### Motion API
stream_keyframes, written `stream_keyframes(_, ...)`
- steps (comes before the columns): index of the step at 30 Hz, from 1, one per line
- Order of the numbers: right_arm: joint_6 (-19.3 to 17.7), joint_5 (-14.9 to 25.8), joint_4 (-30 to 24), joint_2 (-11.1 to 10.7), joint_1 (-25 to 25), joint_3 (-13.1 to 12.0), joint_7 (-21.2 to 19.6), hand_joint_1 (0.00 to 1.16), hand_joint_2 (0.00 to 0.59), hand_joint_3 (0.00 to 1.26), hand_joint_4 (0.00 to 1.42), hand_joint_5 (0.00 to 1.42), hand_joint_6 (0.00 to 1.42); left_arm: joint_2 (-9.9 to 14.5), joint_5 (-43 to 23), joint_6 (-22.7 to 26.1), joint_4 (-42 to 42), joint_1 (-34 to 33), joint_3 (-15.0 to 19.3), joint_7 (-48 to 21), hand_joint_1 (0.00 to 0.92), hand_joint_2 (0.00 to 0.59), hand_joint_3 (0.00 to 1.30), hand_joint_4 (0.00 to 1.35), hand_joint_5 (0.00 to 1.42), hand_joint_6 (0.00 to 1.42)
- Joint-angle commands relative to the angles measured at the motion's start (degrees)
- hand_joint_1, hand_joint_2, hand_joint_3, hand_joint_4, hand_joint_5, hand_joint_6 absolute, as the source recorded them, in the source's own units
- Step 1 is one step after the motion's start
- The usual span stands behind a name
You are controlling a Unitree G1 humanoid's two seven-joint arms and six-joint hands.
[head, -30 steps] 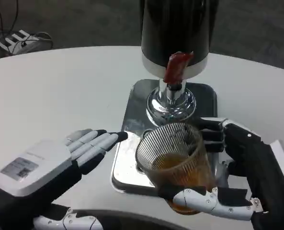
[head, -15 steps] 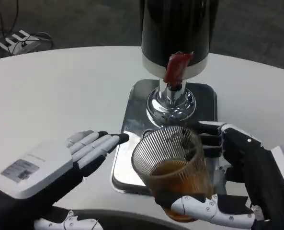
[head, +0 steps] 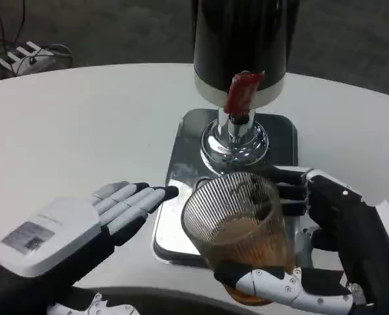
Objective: Grasp the cup under the faucet to collect the drink, then remove the cup.
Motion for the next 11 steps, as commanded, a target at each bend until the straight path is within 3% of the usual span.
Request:
stream_keyframes(1,-1.26,0.21,-2.14,0.44,-0.21,0.52,-0.37,0.96,0.093,0.89,1.03,1.17,1.32,0.48,-0.39,0.22,-0.86,0.74,0.34,0.39,0.0,0.093,0.0,0.0,0.0,0.0)
stream_keyframes(11,-1.29,0.08,-2.39,0.37,0.19,0.57,-0.41,0.96,0.093,0.89,1.03,1.17,1.32,0.41,-0.42,0.32,-0.92,0.95,0.44,0.47,0.0,0.094,0.0,0.0,0.0,0.0)
